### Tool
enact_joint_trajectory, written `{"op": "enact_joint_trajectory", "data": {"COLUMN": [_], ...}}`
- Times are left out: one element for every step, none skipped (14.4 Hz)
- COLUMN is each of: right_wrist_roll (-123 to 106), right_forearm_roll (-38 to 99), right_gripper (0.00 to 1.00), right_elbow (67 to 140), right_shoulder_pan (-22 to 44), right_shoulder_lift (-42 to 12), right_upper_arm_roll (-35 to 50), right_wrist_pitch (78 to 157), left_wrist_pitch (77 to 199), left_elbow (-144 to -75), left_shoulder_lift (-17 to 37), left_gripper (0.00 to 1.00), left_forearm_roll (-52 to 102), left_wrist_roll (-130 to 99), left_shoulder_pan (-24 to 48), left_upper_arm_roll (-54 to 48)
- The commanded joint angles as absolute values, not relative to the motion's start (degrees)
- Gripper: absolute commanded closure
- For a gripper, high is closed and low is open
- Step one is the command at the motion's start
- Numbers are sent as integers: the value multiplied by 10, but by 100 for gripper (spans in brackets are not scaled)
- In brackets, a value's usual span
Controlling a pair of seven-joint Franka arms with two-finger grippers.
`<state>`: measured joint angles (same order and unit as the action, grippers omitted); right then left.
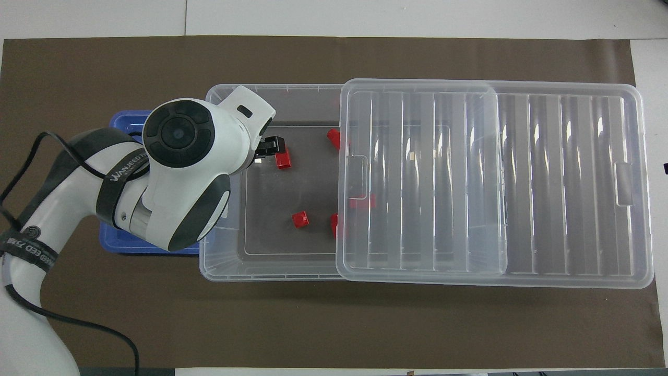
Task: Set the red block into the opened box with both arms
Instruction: 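Open the left gripper to drop the red block into the box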
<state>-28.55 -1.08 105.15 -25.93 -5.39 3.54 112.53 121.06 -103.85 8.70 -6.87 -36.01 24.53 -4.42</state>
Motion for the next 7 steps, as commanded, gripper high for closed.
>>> {"op": "enact_joint_trajectory", "data": {"right_wrist_roll": [-246, -236, -233, -229, -215, -207, -196], "right_forearm_roll": [1, 1, 1, 1, 3, 4, 4], "right_gripper": [100, 100, 100, 100, 100, 100, 100], "right_elbow": [1073, 1077, 1080, 1080, 1080, 1080, 1080], "right_shoulder_pan": [-255, -243, -239, -236, -223, -218, -212], "right_shoulder_lift": [-45, -43, -42, -41, -41, -41, -41], "right_upper_arm_roll": [45, 45, 46, 48, 48, 47, 48], "right_wrist_pitch": [1143, 1143, 1142, 1140, 1140, 1139, 1139], "left_wrist_pitch": [1185, 1172, 1163, 1150, 1130, 1119, 1109], "left_elbow": [-1052, -1052, -1053, -1053, -1053, -1053, -1053], "left_shoulder_lift": [55, 48, 40, 32, 23, 16, 11], "left_gripper": [0, 0, 0, 0, 0, 0, 0], "left_forearm_roll": [-41, -27, -15, -7, 0, 6, 11], "left_wrist_roll": [-305, -274, -247, -217, -179, -151, -123], "left_shoulder_pan": [213, 198, 185, 170, 151, 137, 121], "left_upper_arm_roll": [-44, -44, -44, -44, -44, -44, -44]}}
